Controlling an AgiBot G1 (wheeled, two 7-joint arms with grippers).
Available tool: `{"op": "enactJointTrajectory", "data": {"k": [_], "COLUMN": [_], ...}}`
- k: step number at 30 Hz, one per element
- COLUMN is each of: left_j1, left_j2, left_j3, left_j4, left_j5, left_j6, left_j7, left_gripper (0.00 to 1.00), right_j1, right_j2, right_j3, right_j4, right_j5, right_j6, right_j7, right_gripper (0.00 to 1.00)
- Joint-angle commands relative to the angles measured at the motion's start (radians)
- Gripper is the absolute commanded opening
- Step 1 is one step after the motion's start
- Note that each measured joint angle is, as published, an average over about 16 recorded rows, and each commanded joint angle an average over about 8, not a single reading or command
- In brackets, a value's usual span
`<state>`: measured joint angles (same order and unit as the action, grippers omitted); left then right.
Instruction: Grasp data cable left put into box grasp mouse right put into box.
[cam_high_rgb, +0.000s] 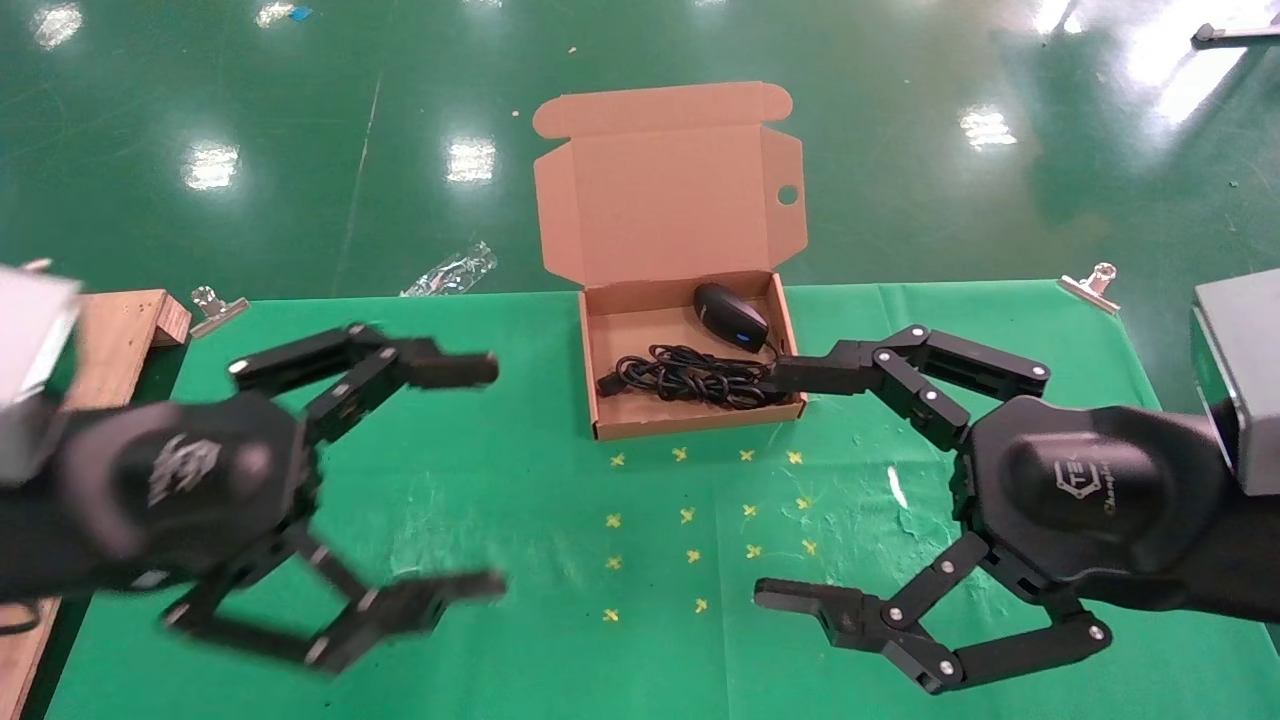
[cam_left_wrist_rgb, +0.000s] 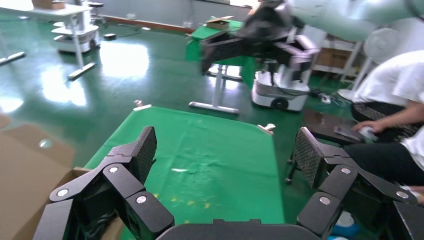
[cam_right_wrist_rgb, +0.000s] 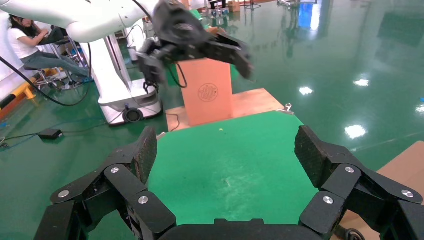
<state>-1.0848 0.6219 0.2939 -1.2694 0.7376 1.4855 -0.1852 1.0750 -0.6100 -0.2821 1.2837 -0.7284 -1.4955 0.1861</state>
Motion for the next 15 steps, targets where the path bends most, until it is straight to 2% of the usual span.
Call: {"op": "enactJointTrajectory", "data": {"k": [1,15], "left_j1": [0.021,0.019], "left_j2": [-0.021,-0.019], "left_j3": [-0.030,-0.026], "left_j4": [-0.031,-0.026], "left_j5": [-0.015,-0.015], "left_j6": [0.021,0.018], "left_j7": [-0.005,-0.004], "left_gripper": [1.00,1.00], "right_j1": [0.000,0.000], "right_j2": [0.000,0.000], "right_j3": [0.000,0.000], "right_j4": [0.000,0.000], "right_j5": [0.000,0.000], "right_j6": [0.000,0.000], "right_j7": [0.000,0.000], "right_gripper": [1.00,1.00]}}
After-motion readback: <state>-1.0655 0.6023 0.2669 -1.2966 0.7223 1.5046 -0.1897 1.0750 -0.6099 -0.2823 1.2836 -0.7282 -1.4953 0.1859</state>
